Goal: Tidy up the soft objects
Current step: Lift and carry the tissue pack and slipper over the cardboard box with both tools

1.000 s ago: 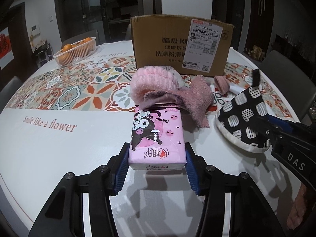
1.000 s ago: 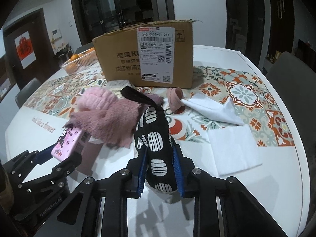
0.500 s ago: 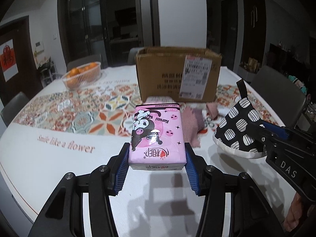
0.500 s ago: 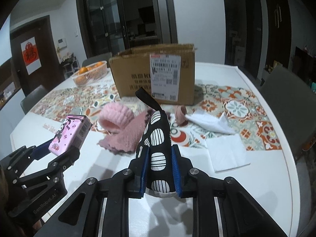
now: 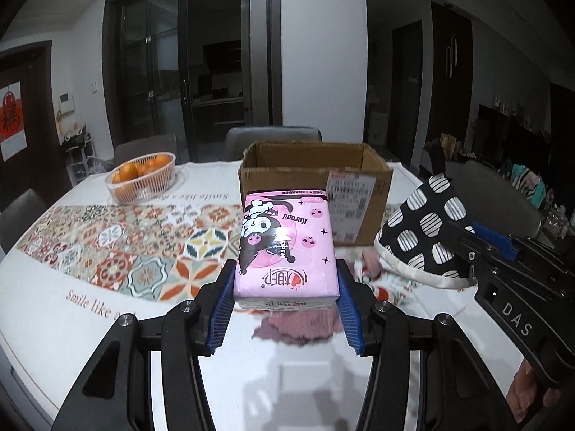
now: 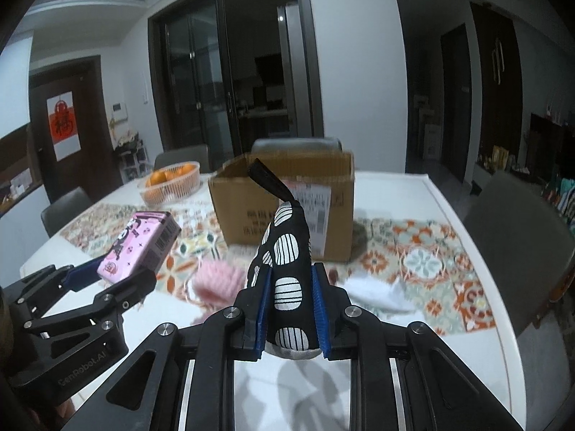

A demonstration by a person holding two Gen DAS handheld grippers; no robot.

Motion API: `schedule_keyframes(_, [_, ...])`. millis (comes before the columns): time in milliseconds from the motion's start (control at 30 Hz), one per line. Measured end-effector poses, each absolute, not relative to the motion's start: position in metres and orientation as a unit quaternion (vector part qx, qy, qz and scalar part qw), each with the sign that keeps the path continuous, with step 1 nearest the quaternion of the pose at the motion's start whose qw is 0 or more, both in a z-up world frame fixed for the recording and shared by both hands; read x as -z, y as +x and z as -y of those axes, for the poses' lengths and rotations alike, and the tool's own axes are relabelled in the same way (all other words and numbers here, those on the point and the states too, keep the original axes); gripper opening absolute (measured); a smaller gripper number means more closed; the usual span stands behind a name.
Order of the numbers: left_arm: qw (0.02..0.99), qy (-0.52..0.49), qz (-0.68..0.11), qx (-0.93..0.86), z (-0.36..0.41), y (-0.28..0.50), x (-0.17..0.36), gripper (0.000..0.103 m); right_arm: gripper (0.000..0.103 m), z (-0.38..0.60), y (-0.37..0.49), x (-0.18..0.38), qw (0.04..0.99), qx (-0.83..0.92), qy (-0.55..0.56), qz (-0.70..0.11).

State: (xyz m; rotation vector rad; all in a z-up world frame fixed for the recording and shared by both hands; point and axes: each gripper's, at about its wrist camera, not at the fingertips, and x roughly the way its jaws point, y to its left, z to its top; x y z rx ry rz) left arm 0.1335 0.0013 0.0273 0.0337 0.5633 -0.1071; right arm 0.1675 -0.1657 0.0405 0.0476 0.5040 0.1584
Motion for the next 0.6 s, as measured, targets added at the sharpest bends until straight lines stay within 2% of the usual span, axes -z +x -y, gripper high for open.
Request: schedule_keyframes(600, [0.970,0.056,-0.226,0.073,0.015,0.208,-0.083,0.052,0.023,0.174,0.227,-0.095,0.983,-0.057,0.036,-0.173])
